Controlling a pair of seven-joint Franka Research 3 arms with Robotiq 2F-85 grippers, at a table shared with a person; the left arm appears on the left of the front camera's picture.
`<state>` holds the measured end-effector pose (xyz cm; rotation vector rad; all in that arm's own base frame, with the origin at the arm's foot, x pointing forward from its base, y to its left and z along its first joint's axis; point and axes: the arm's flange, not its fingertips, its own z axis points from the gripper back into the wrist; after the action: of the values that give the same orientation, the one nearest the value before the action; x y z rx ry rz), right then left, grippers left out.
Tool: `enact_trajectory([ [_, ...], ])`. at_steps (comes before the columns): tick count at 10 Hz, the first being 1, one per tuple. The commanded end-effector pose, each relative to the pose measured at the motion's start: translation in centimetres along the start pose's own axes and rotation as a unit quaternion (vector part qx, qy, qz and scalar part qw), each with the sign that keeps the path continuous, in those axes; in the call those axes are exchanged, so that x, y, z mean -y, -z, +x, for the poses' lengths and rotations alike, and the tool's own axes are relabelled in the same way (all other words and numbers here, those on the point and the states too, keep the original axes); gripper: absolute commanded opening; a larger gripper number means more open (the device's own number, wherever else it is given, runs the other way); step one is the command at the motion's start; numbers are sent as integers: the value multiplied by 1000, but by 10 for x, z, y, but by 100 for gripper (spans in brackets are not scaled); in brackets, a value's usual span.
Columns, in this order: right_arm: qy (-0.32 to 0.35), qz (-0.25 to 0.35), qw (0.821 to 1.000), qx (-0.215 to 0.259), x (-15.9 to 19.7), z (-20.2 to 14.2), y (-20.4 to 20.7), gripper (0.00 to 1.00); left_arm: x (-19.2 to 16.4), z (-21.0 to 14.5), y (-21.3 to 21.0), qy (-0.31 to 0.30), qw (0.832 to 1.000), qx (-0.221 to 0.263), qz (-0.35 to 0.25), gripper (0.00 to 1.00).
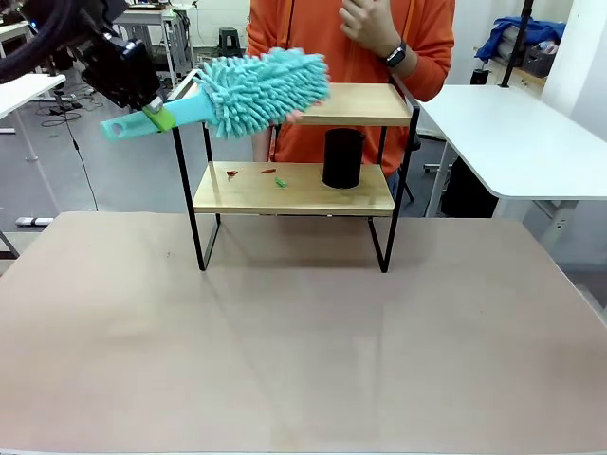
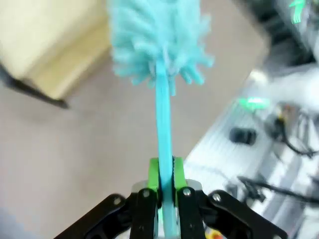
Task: Clean the shelf.
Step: Clean the specific tier of the Shelf with the Duster once objects are removed.
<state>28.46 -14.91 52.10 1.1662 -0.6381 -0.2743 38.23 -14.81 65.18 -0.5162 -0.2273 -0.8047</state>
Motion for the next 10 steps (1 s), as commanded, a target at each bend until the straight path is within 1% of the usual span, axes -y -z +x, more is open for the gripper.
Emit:
enact_trajectory([
  [1,-12,10,1000,6,-1,3,2,100,-5,-27,-32,130,974,-119,-141,13],
  [2,-12,10,1000,6,-1,3,2,100,-2,-39,-45,161,962,-108,-194,13],
  [3,-12,10,1000,6,-1,3,2,100,3,-50,-54,180,955,-98,-217,13],
  [4,-12,10,1000,6,-1,3,2,100,10,-59,-60,203,947,-95,-230,13],
  [6,-12,10,1000,6,-1,3,2,100,18,-72,-65,219,945,-86,-225,13],
  [7,-12,10,1000,6,-1,3,2,100,19,-79,-69,222,944,-75,-232,13],
  [8,-12,10,1000,6,-1,3,2,100,18,-93,-83,223,943,-51,-242,13],
  [9,-12,10,1000,6,-1,3,2,100,11,-120,-104,209,949,-6,-236,13],
  [10,-12,10,1000,6,-1,3,2,100,-7,-159,-128,161,963,67,-206,13],
])
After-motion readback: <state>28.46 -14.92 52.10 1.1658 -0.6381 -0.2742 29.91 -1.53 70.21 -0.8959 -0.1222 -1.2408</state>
